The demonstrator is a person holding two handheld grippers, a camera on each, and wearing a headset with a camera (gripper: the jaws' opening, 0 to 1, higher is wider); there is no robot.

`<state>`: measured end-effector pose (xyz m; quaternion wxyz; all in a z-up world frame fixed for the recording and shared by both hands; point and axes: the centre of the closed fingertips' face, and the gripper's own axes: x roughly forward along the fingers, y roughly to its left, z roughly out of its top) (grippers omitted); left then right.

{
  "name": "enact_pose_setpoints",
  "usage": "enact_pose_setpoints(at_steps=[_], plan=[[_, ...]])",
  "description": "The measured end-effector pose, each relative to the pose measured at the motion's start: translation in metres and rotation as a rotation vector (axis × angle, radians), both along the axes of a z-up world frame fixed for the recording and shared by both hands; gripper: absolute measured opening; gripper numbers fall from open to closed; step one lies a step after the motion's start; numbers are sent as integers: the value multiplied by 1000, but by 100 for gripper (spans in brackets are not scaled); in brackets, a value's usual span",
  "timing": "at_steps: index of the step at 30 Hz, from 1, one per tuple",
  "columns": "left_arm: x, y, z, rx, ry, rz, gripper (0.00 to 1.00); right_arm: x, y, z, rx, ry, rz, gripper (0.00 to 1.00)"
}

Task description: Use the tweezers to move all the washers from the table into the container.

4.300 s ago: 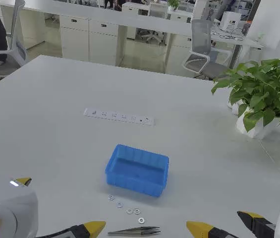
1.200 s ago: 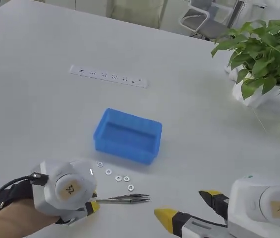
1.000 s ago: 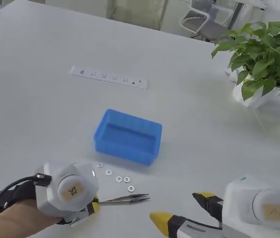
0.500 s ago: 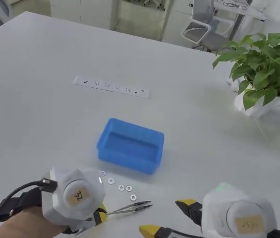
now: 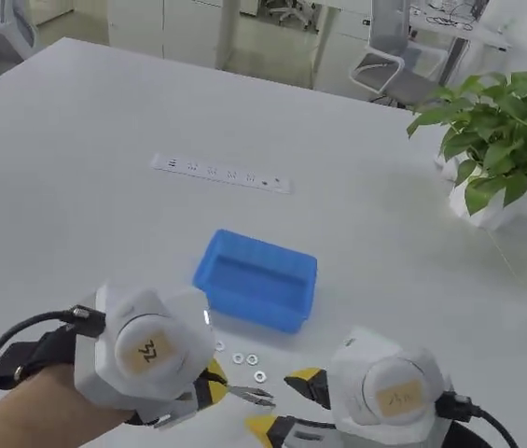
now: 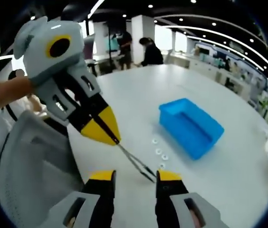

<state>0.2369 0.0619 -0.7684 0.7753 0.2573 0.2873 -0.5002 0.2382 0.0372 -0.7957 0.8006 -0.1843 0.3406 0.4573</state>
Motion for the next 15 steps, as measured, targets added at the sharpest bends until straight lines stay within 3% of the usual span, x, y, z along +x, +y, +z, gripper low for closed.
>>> enact_pose_setpoints(at_steps=[15], plan=[[-3, -9, 22, 21, -45, -102, 0, 6, 35, -22, -35, -2, 181, 20]])
